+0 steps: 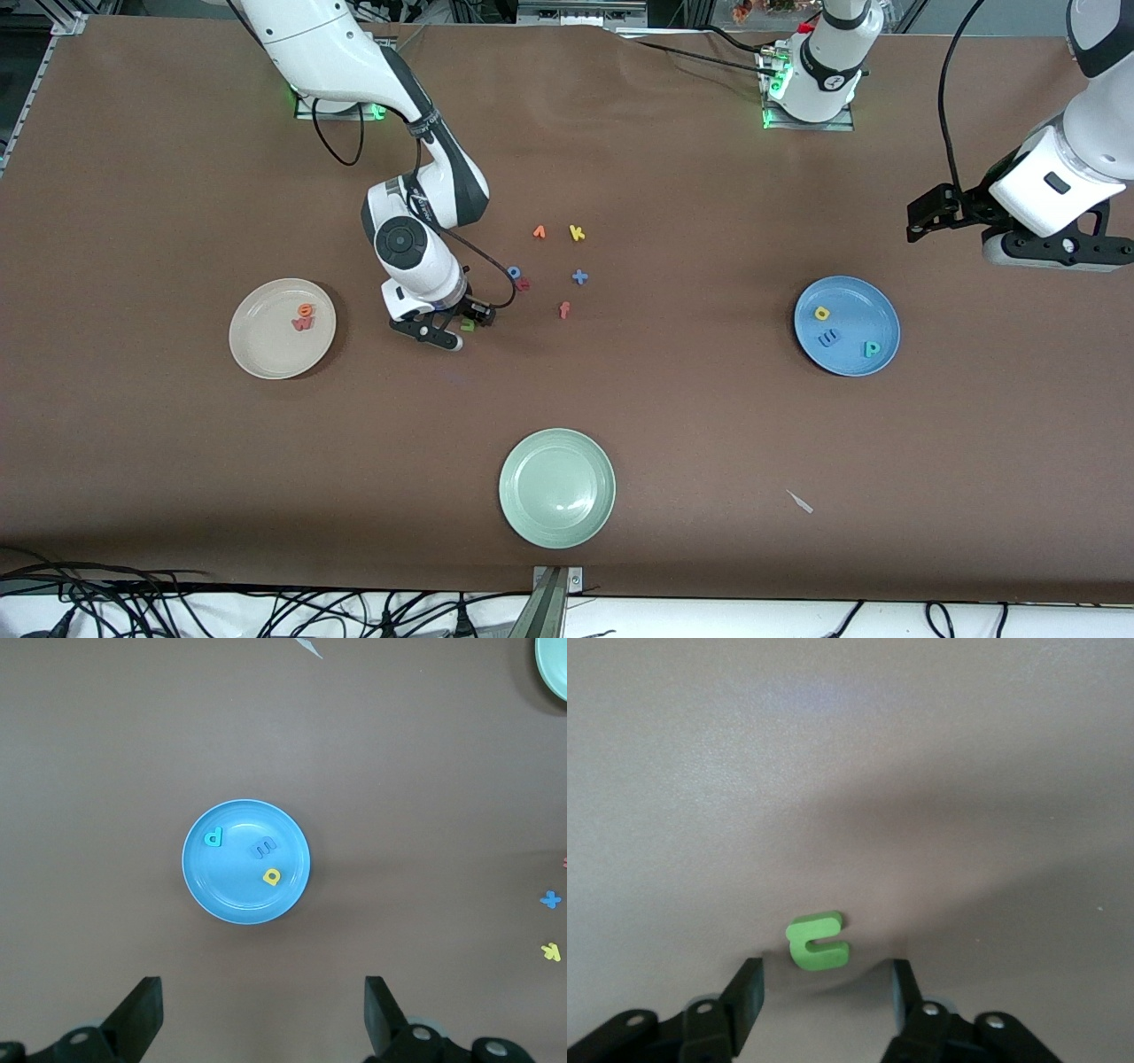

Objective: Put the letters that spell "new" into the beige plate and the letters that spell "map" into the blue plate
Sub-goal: 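Lower the right gripper onto the green c and grasp it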

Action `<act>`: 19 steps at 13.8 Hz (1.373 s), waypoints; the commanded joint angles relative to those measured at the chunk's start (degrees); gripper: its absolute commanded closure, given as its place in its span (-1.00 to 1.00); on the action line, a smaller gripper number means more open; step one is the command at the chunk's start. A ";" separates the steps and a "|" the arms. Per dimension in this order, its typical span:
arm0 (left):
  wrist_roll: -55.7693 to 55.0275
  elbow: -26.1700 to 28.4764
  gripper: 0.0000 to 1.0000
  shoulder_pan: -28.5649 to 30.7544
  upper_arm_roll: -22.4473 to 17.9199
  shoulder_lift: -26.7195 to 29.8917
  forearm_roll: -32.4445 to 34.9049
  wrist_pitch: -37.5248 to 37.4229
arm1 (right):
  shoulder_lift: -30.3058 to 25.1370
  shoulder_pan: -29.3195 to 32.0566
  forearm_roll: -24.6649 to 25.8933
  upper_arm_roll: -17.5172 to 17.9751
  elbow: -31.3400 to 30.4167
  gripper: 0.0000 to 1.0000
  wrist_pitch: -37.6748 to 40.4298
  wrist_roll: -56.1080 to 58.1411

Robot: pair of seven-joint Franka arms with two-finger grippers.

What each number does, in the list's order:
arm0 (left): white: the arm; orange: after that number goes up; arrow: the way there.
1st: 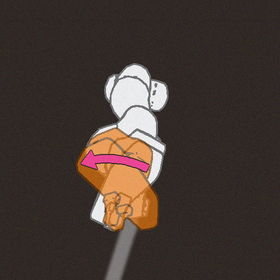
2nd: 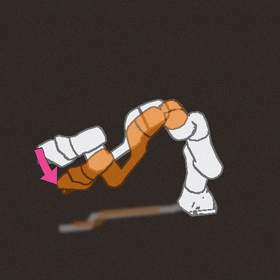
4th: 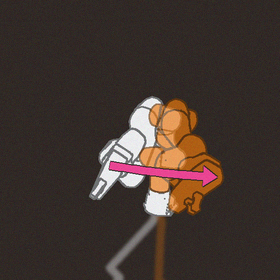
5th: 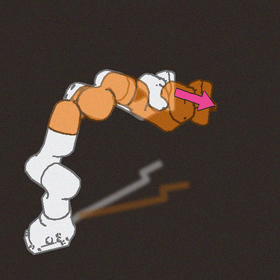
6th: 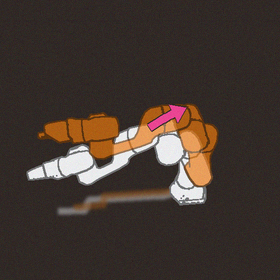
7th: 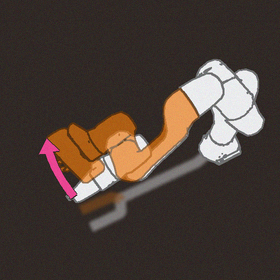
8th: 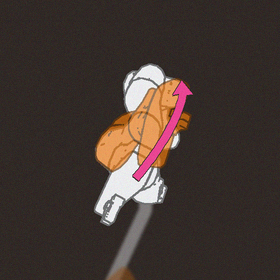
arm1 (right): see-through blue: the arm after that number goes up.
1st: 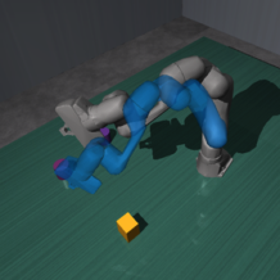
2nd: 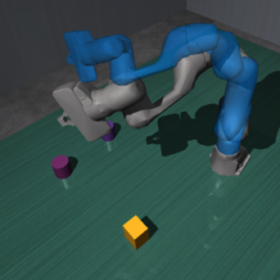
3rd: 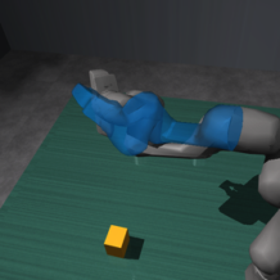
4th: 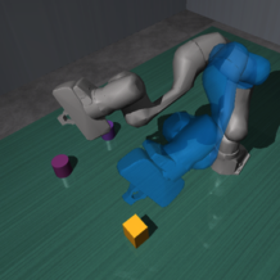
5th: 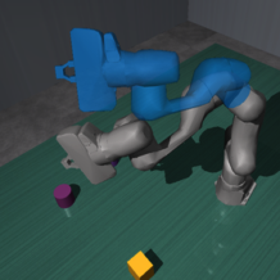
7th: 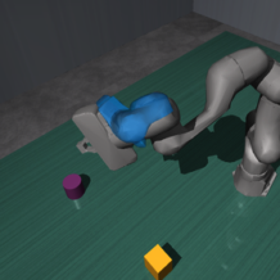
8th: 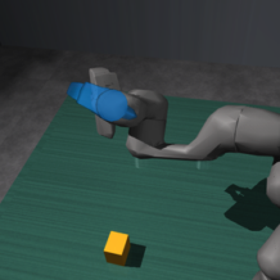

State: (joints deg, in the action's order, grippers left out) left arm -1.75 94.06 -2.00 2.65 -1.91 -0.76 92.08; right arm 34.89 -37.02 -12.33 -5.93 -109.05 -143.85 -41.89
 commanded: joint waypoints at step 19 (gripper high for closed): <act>-0.45 -0.46 -1.00 -0.54 0.08 0.59 1.73 -1.03 | 0.00 0.73 -1.20 0.22 -1.34 0.17 -3.63 2.25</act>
State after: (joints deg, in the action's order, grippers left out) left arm -1.75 94.06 -2.08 2.65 -1.91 -0.76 92.04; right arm 34.99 -36.71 -12.33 -6.06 -109.41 -145.73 -41.32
